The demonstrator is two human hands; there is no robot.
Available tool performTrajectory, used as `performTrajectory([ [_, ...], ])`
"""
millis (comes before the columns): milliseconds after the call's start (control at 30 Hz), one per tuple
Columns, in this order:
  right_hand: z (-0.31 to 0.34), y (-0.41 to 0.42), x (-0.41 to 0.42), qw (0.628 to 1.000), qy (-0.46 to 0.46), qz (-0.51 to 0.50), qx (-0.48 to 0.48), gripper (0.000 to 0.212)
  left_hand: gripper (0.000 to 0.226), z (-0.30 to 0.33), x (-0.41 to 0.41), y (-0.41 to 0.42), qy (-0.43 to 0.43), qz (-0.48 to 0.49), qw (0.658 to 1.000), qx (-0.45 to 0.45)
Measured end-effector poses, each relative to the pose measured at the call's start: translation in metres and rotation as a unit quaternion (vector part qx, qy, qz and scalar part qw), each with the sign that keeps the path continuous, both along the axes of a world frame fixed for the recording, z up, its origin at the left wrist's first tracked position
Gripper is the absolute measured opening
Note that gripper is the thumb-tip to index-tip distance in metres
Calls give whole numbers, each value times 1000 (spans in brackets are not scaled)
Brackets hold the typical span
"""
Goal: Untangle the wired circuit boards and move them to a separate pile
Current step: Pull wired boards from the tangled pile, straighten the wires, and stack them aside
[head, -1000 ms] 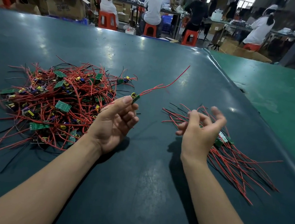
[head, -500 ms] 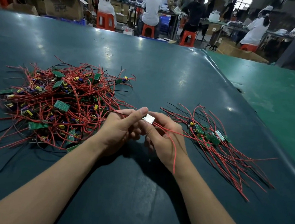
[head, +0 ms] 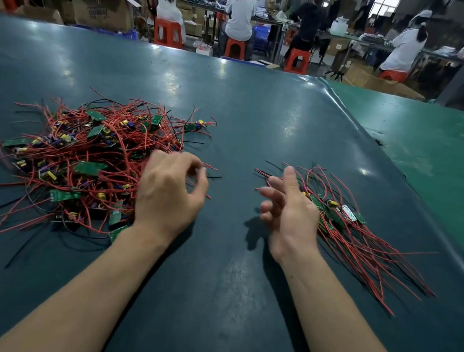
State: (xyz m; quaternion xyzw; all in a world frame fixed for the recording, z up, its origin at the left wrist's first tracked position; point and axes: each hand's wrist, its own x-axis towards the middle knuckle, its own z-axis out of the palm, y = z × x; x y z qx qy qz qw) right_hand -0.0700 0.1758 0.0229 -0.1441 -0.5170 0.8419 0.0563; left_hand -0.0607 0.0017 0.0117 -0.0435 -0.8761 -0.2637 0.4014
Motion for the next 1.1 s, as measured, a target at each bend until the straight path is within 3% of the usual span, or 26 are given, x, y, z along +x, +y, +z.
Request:
performTrajectory([
  [100,0,-3,-1,998,28,24,57,33,26,-1,-4,-15,-134,155,976,-68],
  [167,-2,-4,-1,995,37,42,77,34,31,-3,-5,-19,-191,198,957,-91],
  [533,-3,-2,0,989,46,87,113,31,26,-2,-14,-27,-189,219,955,-57],
  [867,-2,-1,-1,988,43,97,112,28,22,0,-12,-21,-47,203,977,33],
  [967,-2,-1,-2,988,41,101,111,27,18,0,-14,-20,-95,177,979,30],
  [1100,-2,-1,-3,988,41,104,111,26,26,-4,-15,-18,-165,176,969,-52],
])
